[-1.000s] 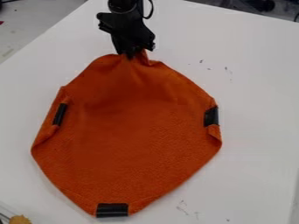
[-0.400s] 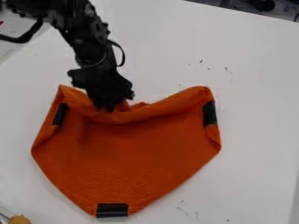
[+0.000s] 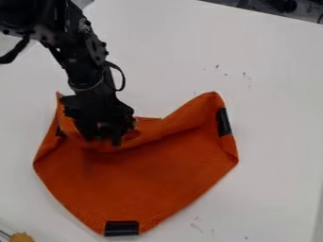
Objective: Fold the cloth from top to the center
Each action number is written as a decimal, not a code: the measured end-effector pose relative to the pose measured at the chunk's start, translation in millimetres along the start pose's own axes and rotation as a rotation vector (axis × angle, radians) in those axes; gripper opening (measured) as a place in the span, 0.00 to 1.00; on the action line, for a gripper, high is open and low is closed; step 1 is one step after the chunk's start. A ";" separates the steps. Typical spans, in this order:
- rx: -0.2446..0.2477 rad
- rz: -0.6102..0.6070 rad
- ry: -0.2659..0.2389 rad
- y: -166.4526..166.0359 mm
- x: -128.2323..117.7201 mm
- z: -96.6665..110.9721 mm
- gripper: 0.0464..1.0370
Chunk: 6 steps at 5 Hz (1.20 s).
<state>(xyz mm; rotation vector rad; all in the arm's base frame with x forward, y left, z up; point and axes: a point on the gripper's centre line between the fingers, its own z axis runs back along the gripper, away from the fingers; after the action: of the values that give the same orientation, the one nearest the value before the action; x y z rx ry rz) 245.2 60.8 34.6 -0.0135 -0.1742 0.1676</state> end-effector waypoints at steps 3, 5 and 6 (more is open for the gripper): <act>0.094 0.005 0.106 -26.5 -36.0 54.3 0.96; 0.089 -0.062 -0.035 -31.4 -32.2 62.1 0.96; 0.076 -0.065 -0.020 -28.1 -30.0 57.6 0.96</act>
<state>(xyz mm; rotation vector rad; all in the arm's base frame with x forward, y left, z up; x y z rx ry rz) 210.7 28.0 87.0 0.0698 -0.1882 0.1093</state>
